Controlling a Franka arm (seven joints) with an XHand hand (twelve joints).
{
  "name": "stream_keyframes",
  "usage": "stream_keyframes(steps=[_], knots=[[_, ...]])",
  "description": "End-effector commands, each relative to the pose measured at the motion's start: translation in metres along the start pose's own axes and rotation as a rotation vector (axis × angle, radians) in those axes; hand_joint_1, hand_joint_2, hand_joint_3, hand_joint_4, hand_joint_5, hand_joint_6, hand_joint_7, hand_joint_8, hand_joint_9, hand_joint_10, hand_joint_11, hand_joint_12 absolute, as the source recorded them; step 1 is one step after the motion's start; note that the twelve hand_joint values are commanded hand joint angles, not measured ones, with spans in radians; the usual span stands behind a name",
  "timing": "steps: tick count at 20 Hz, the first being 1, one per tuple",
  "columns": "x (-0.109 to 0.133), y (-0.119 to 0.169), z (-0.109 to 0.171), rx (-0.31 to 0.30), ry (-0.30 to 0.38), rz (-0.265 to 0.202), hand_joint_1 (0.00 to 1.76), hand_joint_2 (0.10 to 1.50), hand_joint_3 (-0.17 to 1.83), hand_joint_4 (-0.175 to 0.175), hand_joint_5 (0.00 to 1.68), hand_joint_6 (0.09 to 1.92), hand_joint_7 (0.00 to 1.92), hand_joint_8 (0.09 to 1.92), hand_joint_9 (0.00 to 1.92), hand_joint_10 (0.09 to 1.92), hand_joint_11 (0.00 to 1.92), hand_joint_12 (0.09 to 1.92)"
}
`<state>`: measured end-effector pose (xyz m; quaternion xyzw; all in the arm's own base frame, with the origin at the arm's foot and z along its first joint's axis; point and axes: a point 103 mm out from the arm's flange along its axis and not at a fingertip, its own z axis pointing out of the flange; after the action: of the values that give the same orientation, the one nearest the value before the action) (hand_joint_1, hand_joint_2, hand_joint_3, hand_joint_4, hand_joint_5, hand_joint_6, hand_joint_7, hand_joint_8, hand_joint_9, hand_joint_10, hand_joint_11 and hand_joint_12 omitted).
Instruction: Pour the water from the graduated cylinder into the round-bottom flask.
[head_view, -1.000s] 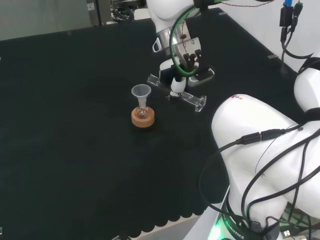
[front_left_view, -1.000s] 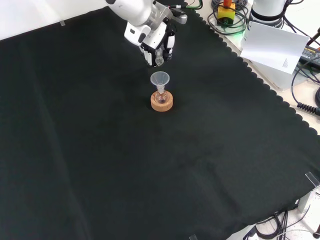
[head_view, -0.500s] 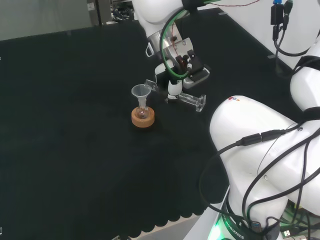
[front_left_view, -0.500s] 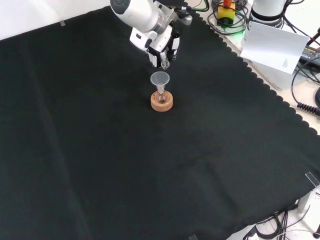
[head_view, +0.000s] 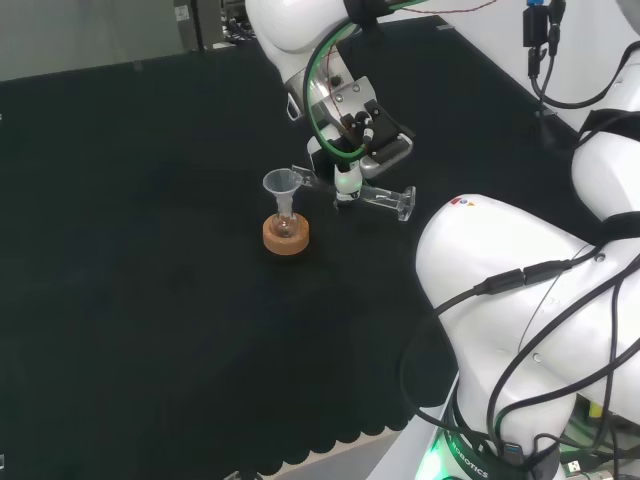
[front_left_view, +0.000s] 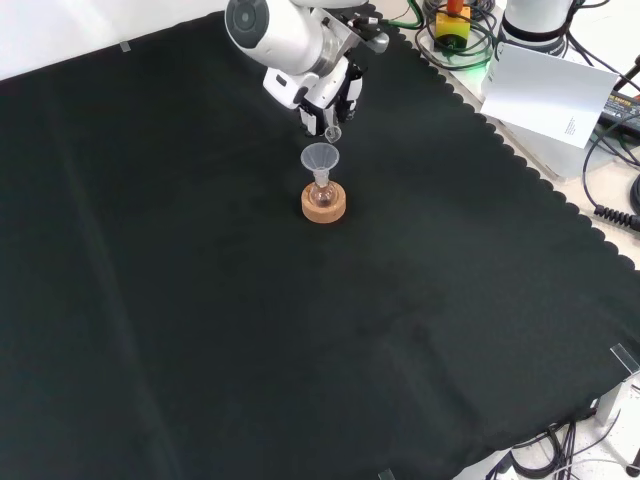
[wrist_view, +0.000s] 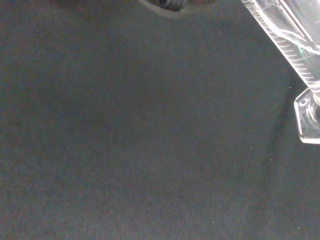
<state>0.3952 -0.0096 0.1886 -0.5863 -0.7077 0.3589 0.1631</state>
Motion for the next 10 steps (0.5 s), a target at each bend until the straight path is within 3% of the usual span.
stream_keyframes(steps=[1,10], knots=[[-0.0041,-0.0014,-0.0048,0.021,-0.027,0.047,1.24,1.08,-0.02,0.027,1.06,0.96,1.12,0.74,1.37,0.14,1.16,0.74],[-0.0083,-0.0019,-0.0123,0.059,-0.042,0.102,1.24,1.08,-0.02,0.027,1.05,0.96,1.12,0.75,1.38,0.14,1.17,0.74]])
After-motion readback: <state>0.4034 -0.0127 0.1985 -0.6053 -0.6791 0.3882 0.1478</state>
